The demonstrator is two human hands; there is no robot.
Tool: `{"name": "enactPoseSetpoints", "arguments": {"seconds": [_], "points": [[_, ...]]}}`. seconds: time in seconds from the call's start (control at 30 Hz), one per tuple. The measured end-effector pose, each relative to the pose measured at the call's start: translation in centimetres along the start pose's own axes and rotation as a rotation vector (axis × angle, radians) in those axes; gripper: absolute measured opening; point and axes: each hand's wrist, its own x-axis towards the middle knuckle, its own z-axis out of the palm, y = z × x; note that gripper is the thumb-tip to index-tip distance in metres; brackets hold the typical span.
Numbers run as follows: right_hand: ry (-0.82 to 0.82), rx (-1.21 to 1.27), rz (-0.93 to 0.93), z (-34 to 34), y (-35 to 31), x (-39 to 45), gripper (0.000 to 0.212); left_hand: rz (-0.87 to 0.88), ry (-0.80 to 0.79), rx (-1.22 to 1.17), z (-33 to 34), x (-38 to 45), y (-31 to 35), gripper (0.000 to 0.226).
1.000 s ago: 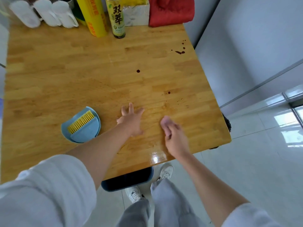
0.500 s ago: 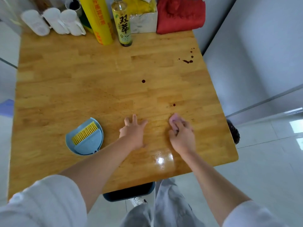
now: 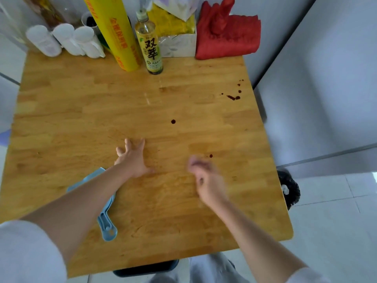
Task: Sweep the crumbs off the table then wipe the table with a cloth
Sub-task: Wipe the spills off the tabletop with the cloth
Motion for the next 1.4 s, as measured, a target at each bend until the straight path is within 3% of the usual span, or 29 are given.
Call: {"name": "enactPoseSetpoints", "arguments": {"seconds": [0.03, 0.1, 0.17, 0.27, 0.37, 0.43, 0.53, 0.6, 0.67, 0.77, 0.83, 0.9, 1.0, 1.03, 1.07, 1.13, 1.2, 1.27, 1.33, 1.4], "points": [[-0.157, -0.047, -0.168, 1.1, -0.4, -0.2, 0.033, 0.001, 0.0, 0.002, 0.1, 0.2, 0.1, 0.131], [-0.236, -0.059, -0.284, -0.3, 1.1, 0.9, 0.028, 0.002, -0.01, 0.004, 0.4, 0.7, 0.0, 0.132], [-0.05, -0.097, -0.108, -4.7, 3.8, 2.8, 0.032, 0.003, -0.007, 0.002, 0.6, 0.9, -0.1, 0.132], [0.349, -0.104, 0.408, -12.1, 7.2, 5.3, 0.043, -0.002, 0.0, 0.003, 0.6, 1.2, 0.1, 0.131], [0.461, -0.133, 0.518, -10.7, 5.3, 6.2, 0.045, -0.004, -0.015, -0.004, 0.3, 0.9, 0.3, 0.131], [0.306, -0.143, 0.362, -5.7, 1.4, 5.4, 0.045, -0.001, -0.02, -0.001, 0.0, 0.5, 0.2, 0.13], [-0.231, -0.214, -0.054, 2.3, -2.6, 2.5, 0.037, 0.016, -0.024, 0.004, -0.1, 0.3, 0.3, 0.129], [-0.391, -0.201, -0.232, 2.8, -2.5, 1.8, 0.035, 0.016, -0.007, 0.014, 0.1, 0.4, 0.0, 0.129], [-0.252, -0.223, -0.183, -0.4, -0.1, 3.5, 0.034, 0.02, 0.013, 0.038, 0.3, 0.7, -0.1, 0.129], [0.268, -0.265, 0.357, -6.7, 3.4, 6.7, 0.035, 0.028, 0.024, 0.058, 0.5, 0.9, -0.2, 0.129], [0.463, -0.221, 0.532, -6.5, 2.6, 7.4, 0.031, 0.026, 0.025, 0.05, 0.6, 1.0, -0.4, 0.127], [0.329, -0.232, 0.397, -1.9, -0.2, 7.1, 0.03, 0.028, 0.02, 0.019, 0.7, 0.8, -0.5, 0.126], [-0.247, -0.174, -0.172, 5.1, -4.3, 4.7, 0.038, 0.02, 0.035, -0.02, 0.8, 0.9, -0.6, 0.118], [-0.36, -0.181, -0.345, 5.0, -4.5, 4.8, 0.037, 0.021, 0.039, -0.026, 0.9, 1.0, -0.7, 0.116], [-0.401, -0.126, -0.391, 3.5, -4.2, 5.9, 0.035, 0.028, 0.038, -0.026, 1.0, 1.1, -0.9, 0.117], [-0.204, -0.149, -0.242, -1.4, -2.4, 9.9, 0.036, 0.062, 0.024, -0.009, 1.3, 1.3, -1.3, 0.123], [0.176, -0.183, 0.136, -5.7, -0.1, 14.5, 0.039, 0.065, 0.019, 0.002, 1.3, 1.7, -1.5, 0.126], [0.408, -0.184, 0.482, -6.3, 0.5, 16.4, 0.04, 0.051, 0.013, 0.004, 1.2, 1.8, -1.3, 0.126], [0.392, -0.236, 0.352, -2.8, -1.2, 15.8, 0.04, 0.037, 0.003, 0.014, 0.8, 1.7, -0.9, 0.125], [0.097, -0.282, -0.011, 1.2, -2.9, 13.5, 0.046, 0.045, -0.024, 0.015, 0.3, 1.7, -0.9, 0.123]]}}
